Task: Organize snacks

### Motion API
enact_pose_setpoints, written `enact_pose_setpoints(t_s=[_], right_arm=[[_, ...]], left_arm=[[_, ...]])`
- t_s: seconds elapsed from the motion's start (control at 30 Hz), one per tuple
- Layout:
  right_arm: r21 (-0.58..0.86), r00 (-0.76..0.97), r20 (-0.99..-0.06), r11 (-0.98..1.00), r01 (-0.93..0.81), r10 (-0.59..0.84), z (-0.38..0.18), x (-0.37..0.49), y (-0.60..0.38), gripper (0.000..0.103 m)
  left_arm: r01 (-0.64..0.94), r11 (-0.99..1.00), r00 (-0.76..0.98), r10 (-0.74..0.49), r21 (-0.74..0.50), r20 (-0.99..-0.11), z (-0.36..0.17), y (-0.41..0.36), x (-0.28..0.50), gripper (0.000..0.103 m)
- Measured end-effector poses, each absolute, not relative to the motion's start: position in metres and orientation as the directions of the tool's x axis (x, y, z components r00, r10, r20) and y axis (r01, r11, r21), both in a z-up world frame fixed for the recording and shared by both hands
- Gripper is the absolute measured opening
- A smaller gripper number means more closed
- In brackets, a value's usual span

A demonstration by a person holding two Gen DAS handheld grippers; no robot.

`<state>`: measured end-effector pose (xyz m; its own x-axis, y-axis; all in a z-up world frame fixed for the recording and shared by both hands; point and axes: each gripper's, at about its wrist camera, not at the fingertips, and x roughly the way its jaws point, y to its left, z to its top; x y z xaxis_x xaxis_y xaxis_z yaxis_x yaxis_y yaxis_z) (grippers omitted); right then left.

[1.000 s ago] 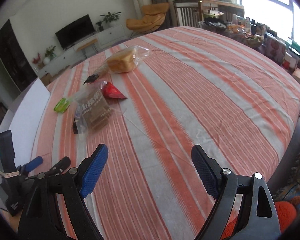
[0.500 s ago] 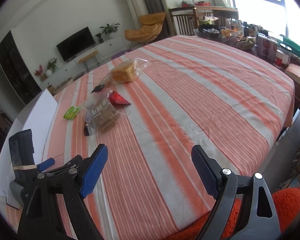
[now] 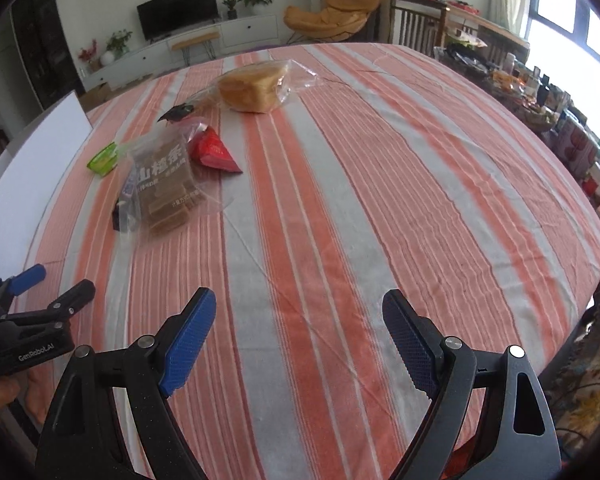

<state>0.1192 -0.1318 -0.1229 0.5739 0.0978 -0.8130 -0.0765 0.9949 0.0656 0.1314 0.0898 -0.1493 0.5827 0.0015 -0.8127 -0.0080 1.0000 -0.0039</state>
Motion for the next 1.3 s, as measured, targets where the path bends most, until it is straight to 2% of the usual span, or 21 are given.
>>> enact_pose_setpoints(t_s=[0.2, 0.53, 0.6, 0.73, 0.9, 1.03, 1.2, 1.3], right_arm=[[0.205, 0.571, -0.804, 0.979, 0.006, 0.165, -0.132, 0.121, -0.164, 0.088], [0.242, 0.573, -0.804, 0.968, 0.072, 0.158, -0.136, 0.126, -0.167, 0.089], [0.241, 0.575, -0.804, 0.967, 0.081, 0.152, -0.136, 0.127, -0.167, 0.090], [0.246, 0.577, -0.804, 0.964, 0.097, 0.147, -0.137, 0.130, -0.166, 0.093], [0.225, 0.573, -0.810, 0.968, 0.113, 0.121, -0.137, 0.132, -0.163, 0.094], [0.238, 0.576, -0.807, 0.964, 0.117, 0.130, -0.137, 0.132, -0.165, 0.094], [0.244, 0.579, -0.803, 0.965, 0.098, 0.144, -0.137, 0.132, -0.167, 0.094], [0.237, 0.579, -0.804, 0.967, 0.096, 0.140, -0.137, 0.132, -0.166, 0.094]], left_arm=[[-0.008, 1.000, 0.583, 0.001, -0.004, -0.813, -0.149, 0.090, 0.131, 0.103], [-0.028, 1.000, 0.548, 0.009, -0.008, -0.836, -0.148, 0.090, 0.136, 0.103], [-0.033, 0.998, 0.514, -0.027, -0.052, -0.857, -0.143, 0.091, 0.143, 0.103], [-0.054, 0.986, 0.560, -0.102, -0.160, -0.822, -0.113, 0.099, 0.163, 0.103], [-0.203, 0.942, 0.567, -0.111, -0.269, -0.817, -0.094, 0.133, 0.225, 0.103], [-0.200, 0.964, 0.482, -0.061, -0.177, -0.874, -0.104, 0.148, 0.288, 0.102], [-0.019, 1.000, 0.422, -0.002, -0.011, -0.907, -0.125, 0.140, 0.320, 0.102], [0.025, 0.999, 0.423, 0.032, 0.047, -0.905, -0.135, 0.141, 0.326, 0.102]])
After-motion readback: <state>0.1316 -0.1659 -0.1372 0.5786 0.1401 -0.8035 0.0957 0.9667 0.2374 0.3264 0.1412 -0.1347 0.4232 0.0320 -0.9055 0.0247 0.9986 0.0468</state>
